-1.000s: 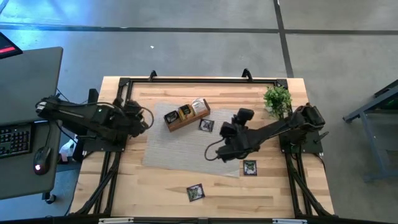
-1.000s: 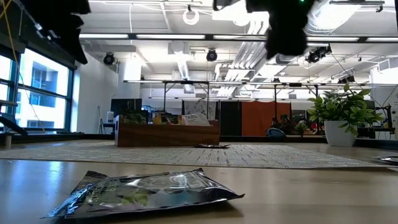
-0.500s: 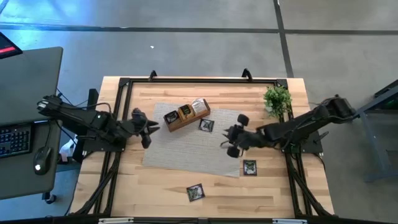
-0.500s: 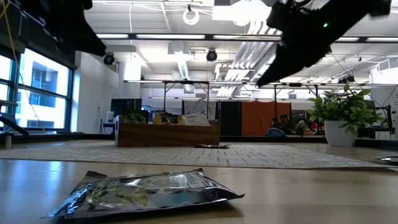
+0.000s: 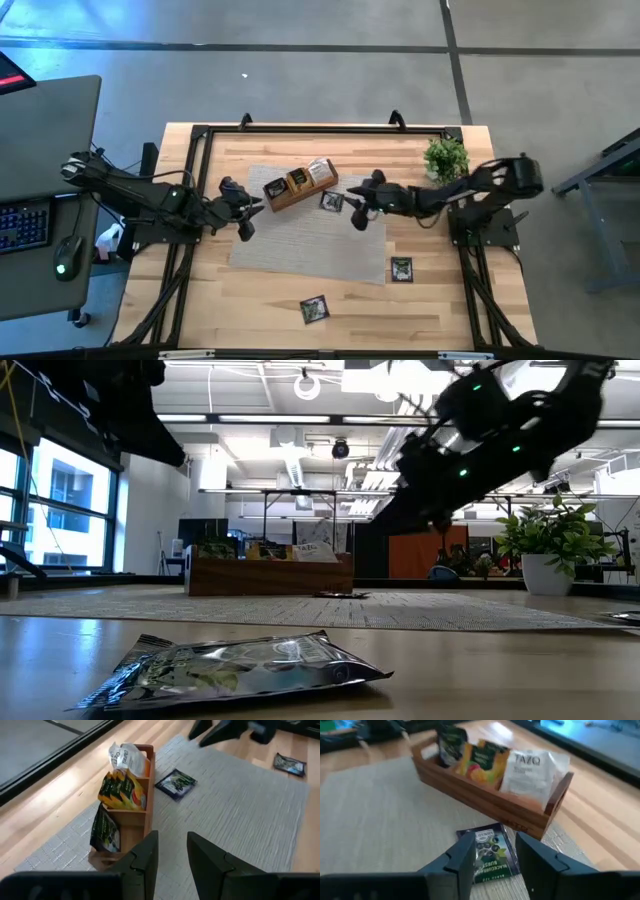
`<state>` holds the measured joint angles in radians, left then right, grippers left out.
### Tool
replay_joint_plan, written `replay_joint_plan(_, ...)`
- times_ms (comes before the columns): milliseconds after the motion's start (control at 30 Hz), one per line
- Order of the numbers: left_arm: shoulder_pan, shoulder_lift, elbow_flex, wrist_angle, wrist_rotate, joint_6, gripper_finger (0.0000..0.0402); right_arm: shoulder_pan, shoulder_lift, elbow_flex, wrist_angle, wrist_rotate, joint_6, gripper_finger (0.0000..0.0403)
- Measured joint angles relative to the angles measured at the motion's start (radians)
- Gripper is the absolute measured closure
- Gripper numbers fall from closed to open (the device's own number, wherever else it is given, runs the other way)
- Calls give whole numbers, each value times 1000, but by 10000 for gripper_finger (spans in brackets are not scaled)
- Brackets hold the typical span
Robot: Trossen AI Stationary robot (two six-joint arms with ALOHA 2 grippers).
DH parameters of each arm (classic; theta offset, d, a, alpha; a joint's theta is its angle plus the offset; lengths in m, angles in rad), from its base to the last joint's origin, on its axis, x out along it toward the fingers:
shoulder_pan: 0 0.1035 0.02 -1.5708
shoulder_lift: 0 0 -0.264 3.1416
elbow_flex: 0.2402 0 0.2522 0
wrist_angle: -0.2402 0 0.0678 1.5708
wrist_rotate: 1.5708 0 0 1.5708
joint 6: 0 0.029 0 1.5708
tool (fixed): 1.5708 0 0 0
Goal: Pick & Place Tea
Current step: Put the purple tea bag into the left section of the wooden organizer
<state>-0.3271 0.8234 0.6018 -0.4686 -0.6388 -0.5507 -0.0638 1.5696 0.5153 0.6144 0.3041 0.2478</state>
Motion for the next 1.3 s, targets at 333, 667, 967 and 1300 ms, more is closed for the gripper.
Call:
replay_joint_plan(333,0,0,0,-4,2,4,300,-72,221,171,-163,2,270,247)
replay_joint_plan(667,0,0,0,-4,3,4,300,-73,236,210,-287,45,334,277)
replay_joint_plan(967,0,0,0,-4,2,3,300,-81,236,208,-321,-7,430,279)
replay_joint_plan(1300,0,0,0,-4,1,-3,300,-81,236,208,-314,-27,478,279)
